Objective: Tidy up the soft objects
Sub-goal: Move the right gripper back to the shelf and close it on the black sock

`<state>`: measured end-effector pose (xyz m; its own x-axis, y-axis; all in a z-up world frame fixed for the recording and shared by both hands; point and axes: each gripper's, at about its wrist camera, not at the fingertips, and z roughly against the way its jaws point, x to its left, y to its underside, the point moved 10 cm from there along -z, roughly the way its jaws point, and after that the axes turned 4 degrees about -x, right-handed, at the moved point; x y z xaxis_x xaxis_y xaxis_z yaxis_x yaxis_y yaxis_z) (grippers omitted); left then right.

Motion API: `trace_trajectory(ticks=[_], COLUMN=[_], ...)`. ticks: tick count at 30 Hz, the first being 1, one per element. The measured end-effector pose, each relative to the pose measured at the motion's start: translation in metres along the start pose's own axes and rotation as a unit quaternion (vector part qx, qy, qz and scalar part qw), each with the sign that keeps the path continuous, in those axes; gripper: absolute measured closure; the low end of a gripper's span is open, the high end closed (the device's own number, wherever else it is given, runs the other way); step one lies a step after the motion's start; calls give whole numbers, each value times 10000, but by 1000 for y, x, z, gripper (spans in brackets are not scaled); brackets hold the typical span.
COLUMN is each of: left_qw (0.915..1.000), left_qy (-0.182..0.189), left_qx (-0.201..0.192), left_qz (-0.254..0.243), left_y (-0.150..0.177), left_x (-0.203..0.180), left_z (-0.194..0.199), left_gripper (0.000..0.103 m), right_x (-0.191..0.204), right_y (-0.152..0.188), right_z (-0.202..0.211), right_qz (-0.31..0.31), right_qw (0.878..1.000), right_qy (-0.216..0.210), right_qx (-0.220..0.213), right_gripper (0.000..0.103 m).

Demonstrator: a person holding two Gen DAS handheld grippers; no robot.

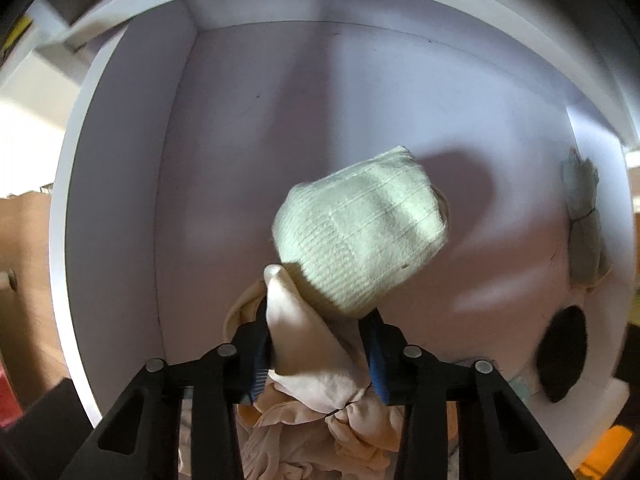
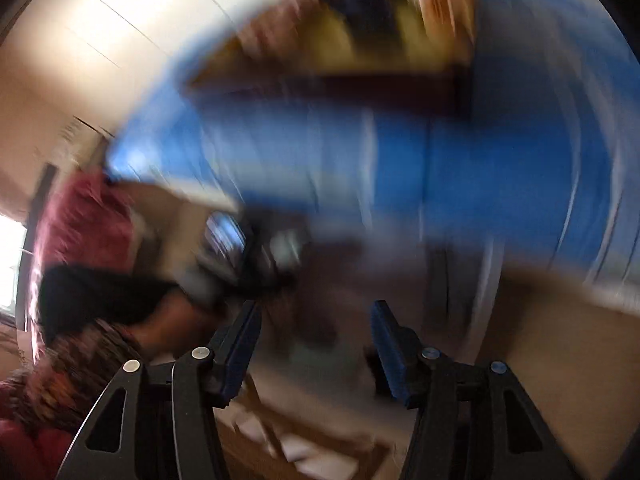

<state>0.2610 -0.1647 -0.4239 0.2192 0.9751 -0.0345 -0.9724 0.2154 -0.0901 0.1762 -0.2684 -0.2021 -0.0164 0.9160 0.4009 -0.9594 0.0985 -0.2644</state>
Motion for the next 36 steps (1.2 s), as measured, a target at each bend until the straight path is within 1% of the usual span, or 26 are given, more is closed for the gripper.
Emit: trace_trajectory(ticks=[1,2,4,5,7,9,10,14,18,19,24,29,33,35,36], left_qw=[9999,9997,9993,9990,9984,9982,9983,9982,9972,9970,9957,9947,9946,9944,9942], left_qy=[55,124,201,235,302,319,320,331,418,430,536,592,596,604,616], left_qx=[16,39,57,62,59,59,55,47,13,-4,-124,-156,-155,-168,-178], left_qz=[84,184,314,373,470,495,492,508,628,649,747,820,834,850,858], left_y=[1,1,3,7,7,9,10,16,12,18,26,35,38,37,38], left_x=[3,7,14,19,24,29,32,35,32,28,38,50,54,55,56], left_z=[1,1,1,-1,0,-1,-1,2,5,-3,4,8,7,10,10], left_gripper=[65,67,68,69,69,70,70,71,73,73,74,75,75,75,75], right_x=[-11,-17,-29,-36,-43,-47,-47,-58,-68,-71,-81,-87,-86,-87,-88], right_y=[15,24,38,45,56,63,65,75,85,87,99,106,112,113,113], right_z=[-21,-37,-59,-71,-85,-99,-104,-126,-144,-147,-164,-173,-180,-183,-183], right_qz=[-178,-305,-446,-442,-357,-281,-276,-427,-320,-301,-191,-149,-133,-124,-59], right_qw=[9994,9982,9955,9928,9898,9868,9859,9802,9742,9727,9648,9607,9590,9580,9568], right_qy=[144,186,321,524,711,812,841,1031,1250,1314,1542,1700,1731,1781,1882], right_qx=[278,478,769,983,1181,1374,1419,1634,1852,1889,2124,2189,2238,2243,2217], right_gripper=[45,44,41,40,28,23,23,23,23,23,23,23,23,29,38])
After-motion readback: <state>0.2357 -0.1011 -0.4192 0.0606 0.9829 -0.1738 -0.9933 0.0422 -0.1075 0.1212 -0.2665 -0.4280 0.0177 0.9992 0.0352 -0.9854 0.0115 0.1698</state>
